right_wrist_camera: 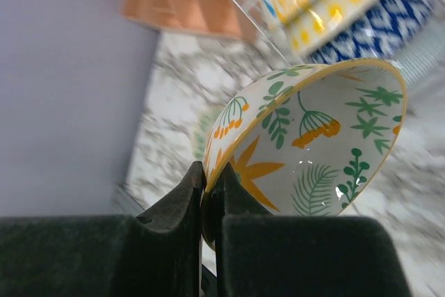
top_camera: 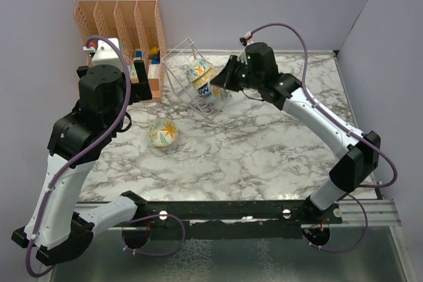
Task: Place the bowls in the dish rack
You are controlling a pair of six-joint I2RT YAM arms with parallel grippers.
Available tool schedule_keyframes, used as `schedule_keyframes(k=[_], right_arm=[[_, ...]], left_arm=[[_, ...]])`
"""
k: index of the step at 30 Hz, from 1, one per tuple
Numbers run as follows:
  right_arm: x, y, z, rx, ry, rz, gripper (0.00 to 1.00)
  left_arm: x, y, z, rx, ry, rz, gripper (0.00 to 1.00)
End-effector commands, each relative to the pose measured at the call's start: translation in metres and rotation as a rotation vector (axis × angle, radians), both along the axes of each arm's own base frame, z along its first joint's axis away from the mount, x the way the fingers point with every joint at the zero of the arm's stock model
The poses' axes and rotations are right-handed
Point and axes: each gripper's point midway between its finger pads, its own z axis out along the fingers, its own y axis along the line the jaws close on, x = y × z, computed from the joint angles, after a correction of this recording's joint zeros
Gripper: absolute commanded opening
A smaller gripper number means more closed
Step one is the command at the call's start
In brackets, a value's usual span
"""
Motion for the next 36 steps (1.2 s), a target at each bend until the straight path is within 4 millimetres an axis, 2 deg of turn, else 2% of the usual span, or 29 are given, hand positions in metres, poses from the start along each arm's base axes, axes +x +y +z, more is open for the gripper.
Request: schedule_keyframes(k=[1,6,10,13,16,21,29,36], right_arm=[[0.033,0.048,0.098,0.506,-0.145,0.171,0.01],[0.065,0.067,0.144,0.768,-0.206,0.199,0.01],[0.091,0.079,0.151,0.955,-0.192,0.180,0.01],[0.112,0.081,0.144,1.066,-0.181,0.136,0.01],[0.126,0.080,0.139,1.103,-0.204,0.107,0.01],[0.143,0.078,0.113,1.118,-0.143,0.039,0.01],[0.156,0.071,0.079,1.098,-0.055,-0.080,0.01],[0.159,0.072,0.054,1.102,0.017,-0.101,0.01]], left_arm=[[-0.003,0.010,0.024,0.000,-0.063,0.036,0.99],[-0.005,0.015,0.026,0.015,-0.063,0.055,0.99],[-0.004,0.014,0.025,0.015,-0.057,0.054,0.99],[-0.004,0.014,0.026,0.016,-0.054,0.055,0.99],[-0.004,0.015,0.026,0.022,-0.052,0.061,0.99],[-0.003,0.015,0.023,0.033,-0.042,0.062,0.99],[0.003,0.012,0.019,0.055,-0.031,0.058,0.99],[0.005,0.011,0.016,0.062,-0.023,0.055,0.99]])
